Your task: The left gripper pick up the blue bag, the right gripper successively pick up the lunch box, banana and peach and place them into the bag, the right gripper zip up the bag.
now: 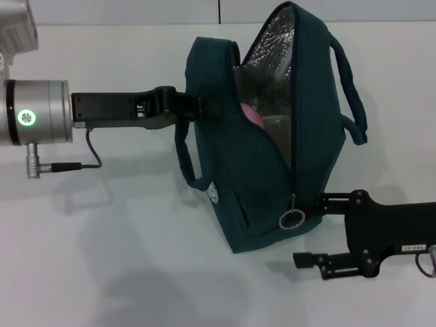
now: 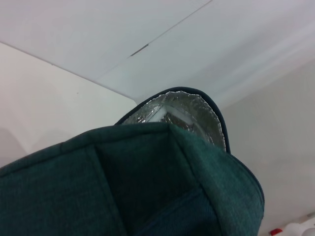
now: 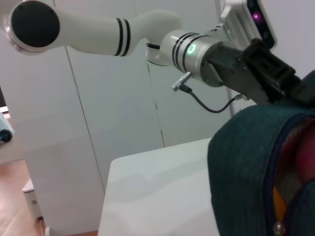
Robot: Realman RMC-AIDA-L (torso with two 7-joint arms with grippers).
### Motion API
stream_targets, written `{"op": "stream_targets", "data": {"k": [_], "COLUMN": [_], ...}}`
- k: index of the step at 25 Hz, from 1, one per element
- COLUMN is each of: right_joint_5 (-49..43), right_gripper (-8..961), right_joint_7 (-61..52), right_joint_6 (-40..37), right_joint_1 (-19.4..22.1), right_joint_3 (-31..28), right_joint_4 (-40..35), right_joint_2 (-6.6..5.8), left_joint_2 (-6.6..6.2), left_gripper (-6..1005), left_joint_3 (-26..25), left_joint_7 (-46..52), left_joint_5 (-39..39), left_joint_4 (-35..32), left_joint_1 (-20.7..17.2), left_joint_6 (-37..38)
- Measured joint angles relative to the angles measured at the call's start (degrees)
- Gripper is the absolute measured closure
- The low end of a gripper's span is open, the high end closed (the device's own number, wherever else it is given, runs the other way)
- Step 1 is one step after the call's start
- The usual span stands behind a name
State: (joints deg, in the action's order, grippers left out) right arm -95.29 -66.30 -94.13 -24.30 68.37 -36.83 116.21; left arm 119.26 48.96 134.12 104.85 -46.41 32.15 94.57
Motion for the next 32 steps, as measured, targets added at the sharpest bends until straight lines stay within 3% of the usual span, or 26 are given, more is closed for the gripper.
{"op": "stream_targets", "data": {"k": [2, 7, 18, 26, 32], "right_joint_5": [0.7, 1.9, 2.6, 2.7, 2.7], "right_gripper": [156, 355, 594, 622, 715], "right_joint_7": [0.0, 0.0, 0.0, 0.0, 0.1], "right_joint_6": [0.6, 2.0, 2.0, 2.2, 3.3], "right_joint_1": [-0.1, -0.2, -0.3, -0.3, -0.4], "right_joint_3": [0.0, 0.3, 0.7, 0.7, 0.8], "right_joint_4": [0.6, 1.7, 2.5, 2.6, 2.6], "right_joint_2": [0.00, -0.02, -0.01, -0.02, -0.01], "left_joint_2": [0.00, 0.00, 0.00, 0.00, 0.00], "left_gripper": [964, 964, 965, 964, 965], "left_joint_3": [0.0, 0.0, 0.0, 0.0, 0.0], "left_joint_7": [0.0, 0.0, 0.0, 0.0, 0.0], "left_joint_5": [0.0, 0.0, 0.0, 0.0, 0.0], "left_joint_4": [0.0, 0.0, 0.0, 0.0, 0.0], "left_joint_1": [0.0, 0.0, -0.1, -0.2, -0.3], "left_joint_6": [0.0, 0.0, 0.0, 0.0, 0.0]}}
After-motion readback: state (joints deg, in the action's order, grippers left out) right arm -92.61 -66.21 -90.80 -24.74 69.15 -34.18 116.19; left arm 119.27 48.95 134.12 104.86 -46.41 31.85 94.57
